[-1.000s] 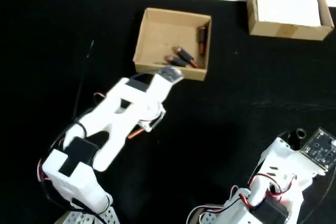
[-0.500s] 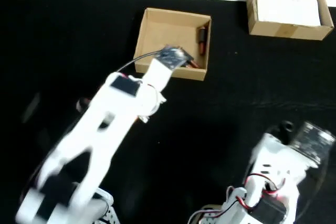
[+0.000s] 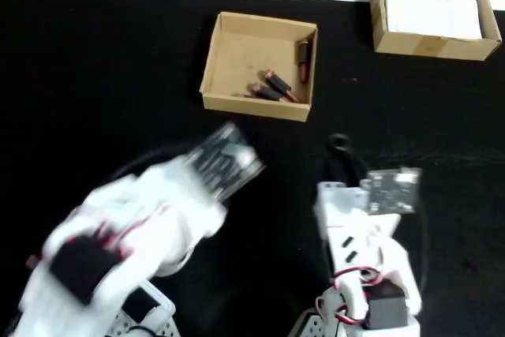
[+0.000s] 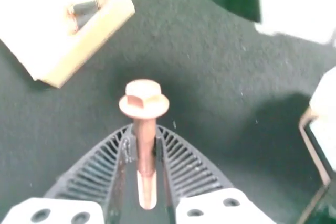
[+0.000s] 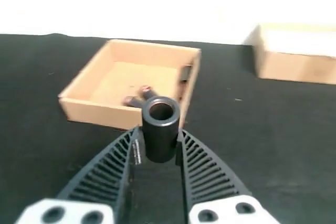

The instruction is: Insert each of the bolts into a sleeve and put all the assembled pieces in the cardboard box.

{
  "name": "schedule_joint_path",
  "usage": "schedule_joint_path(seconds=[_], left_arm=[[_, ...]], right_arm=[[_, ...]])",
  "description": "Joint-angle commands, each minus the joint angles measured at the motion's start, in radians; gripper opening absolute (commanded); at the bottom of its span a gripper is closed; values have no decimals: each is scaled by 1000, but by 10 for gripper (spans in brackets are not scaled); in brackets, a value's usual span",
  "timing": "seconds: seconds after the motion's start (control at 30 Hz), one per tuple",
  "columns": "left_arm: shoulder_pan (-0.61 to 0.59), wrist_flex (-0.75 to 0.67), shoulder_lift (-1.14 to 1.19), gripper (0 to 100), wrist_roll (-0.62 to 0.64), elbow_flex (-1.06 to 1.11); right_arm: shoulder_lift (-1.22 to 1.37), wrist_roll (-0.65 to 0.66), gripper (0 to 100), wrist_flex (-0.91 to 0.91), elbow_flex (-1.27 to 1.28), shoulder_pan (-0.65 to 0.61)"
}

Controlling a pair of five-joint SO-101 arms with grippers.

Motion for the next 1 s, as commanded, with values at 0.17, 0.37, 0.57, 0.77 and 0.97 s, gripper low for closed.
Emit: schedule_joint_path(seconds=[0.17,0.37,0.57,0.77,0.97], left_arm=[[12,-78,-389,9,109,380],[-19,-420,-619,9,265,684],[-76,-901,-636,9,290,834],[-7,-1128,-404,9,287,740],[62,-1169,35,9,292,427]], right_arm=[[-7,-74,7,-254,194,-62],[-7,-94,7,-371,248,-108],[-5,-92,7,-372,268,-108],[-5,-92,7,-372,320,-108],[-5,-92,7,-372,348,-108]])
